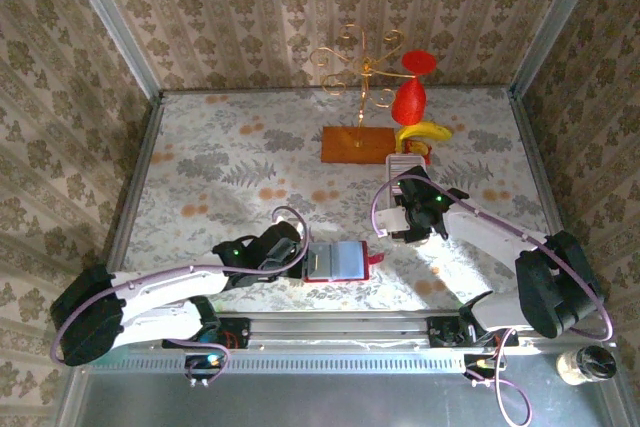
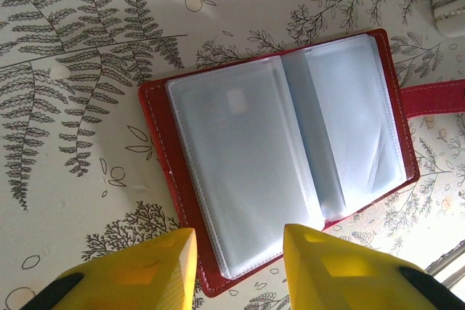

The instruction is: Put the credit cards into the card holder

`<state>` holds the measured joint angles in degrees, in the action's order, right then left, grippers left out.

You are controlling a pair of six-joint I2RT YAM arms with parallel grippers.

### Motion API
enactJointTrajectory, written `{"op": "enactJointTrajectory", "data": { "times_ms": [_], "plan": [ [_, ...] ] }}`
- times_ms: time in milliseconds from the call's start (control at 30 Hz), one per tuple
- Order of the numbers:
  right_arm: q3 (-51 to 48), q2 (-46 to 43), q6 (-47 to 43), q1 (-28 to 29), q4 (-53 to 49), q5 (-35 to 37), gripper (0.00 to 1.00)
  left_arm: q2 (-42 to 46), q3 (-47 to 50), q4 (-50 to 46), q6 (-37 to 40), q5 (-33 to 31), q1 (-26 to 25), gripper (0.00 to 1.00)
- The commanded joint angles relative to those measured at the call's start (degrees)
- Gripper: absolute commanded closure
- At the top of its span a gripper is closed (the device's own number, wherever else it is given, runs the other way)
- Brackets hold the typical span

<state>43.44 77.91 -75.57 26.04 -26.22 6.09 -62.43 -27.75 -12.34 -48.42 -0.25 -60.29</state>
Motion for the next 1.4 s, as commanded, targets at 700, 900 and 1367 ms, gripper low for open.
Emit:
{"op": "enactJointTrajectory", "data": {
  "times_ms": [700,900,1367],
  "plan": [
    [-1.88,-6.00,-0.85,2.74,-4.10,3.59,0.74,-0.58,-0.35,-1.88,-0.33,-0.79,0.70,0.65],
    [-2.42,-7.11,-0.64,3.36,-4.01,4.63,0.80,-0.65,-0.55,-2.25,-0.52,-1.04,0.67,0.65],
    [-2.26,-8.74,0.98,3.49,-4.28,5.51,0.81,-0.72,-0.73,-2.16,-0.44,-0.58,0.61,0.66]
  ]
}}
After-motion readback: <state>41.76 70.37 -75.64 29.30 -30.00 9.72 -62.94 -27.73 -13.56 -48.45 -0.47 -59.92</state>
